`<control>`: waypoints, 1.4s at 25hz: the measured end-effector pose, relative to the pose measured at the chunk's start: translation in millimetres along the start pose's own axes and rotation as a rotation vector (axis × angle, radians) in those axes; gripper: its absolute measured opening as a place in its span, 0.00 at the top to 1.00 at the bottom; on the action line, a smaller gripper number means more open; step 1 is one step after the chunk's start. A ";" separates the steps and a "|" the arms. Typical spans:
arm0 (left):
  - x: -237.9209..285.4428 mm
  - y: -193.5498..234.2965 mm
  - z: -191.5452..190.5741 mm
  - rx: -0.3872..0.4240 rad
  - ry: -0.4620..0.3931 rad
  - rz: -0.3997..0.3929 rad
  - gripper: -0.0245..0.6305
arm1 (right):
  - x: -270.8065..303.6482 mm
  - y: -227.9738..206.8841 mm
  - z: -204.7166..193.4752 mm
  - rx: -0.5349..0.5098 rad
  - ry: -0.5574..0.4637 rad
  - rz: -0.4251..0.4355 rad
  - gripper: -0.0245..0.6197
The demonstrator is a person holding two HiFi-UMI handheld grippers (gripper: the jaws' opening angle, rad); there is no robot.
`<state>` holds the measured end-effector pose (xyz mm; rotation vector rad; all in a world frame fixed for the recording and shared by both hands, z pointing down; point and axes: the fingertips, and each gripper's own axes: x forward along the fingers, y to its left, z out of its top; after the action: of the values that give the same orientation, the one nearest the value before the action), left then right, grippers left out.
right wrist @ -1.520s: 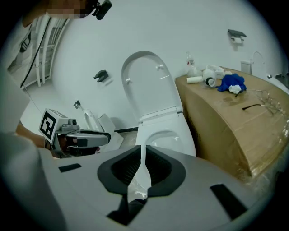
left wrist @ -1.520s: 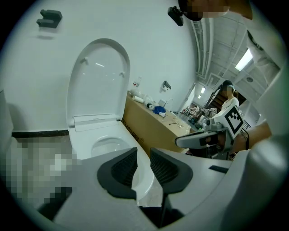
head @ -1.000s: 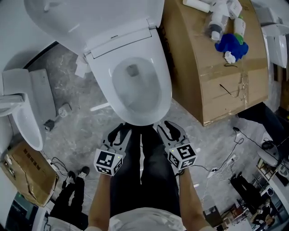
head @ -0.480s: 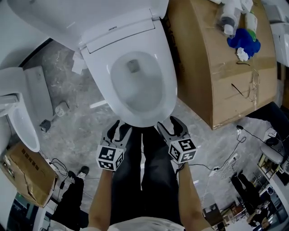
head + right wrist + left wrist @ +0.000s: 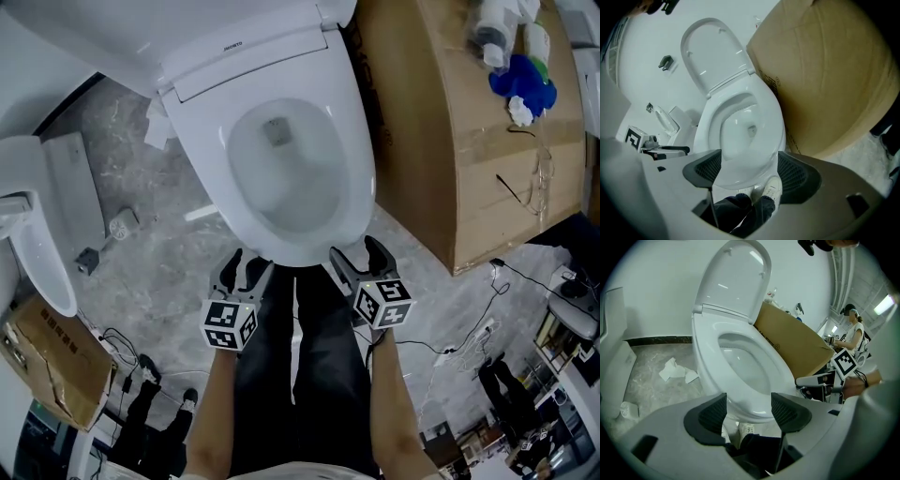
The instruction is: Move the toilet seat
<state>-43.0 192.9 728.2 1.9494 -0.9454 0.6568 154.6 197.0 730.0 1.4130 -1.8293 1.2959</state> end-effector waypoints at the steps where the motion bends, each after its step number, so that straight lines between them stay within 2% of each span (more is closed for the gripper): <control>1: 1.9 1.4 -0.9 -0.007 -0.001 0.003 0.52 | 2.2 -2.5 -1.5 0.009 0.002 -0.002 0.41; 9: 16.0 8.3 -4.8 -0.066 -0.007 0.021 0.49 | 19.4 -7.3 -9.9 0.065 0.015 0.017 0.37; 18: 30.1 13.6 -11.4 -0.102 0.008 0.041 0.48 | 30.9 -11.9 -14.1 0.137 0.007 0.029 0.37; 25: 32.8 14.6 -11.8 -0.100 0.015 0.057 0.48 | 36.0 -16.0 -14.8 0.158 0.008 0.020 0.37; 35: 30.3 10.2 -10.6 -0.111 0.017 0.032 0.48 | 28.3 -7.8 -11.7 0.160 0.004 0.043 0.37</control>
<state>-34.8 187.3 760.4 1.8321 -0.9836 0.6252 150.1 194.2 761.1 1.4584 -1.7956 1.4946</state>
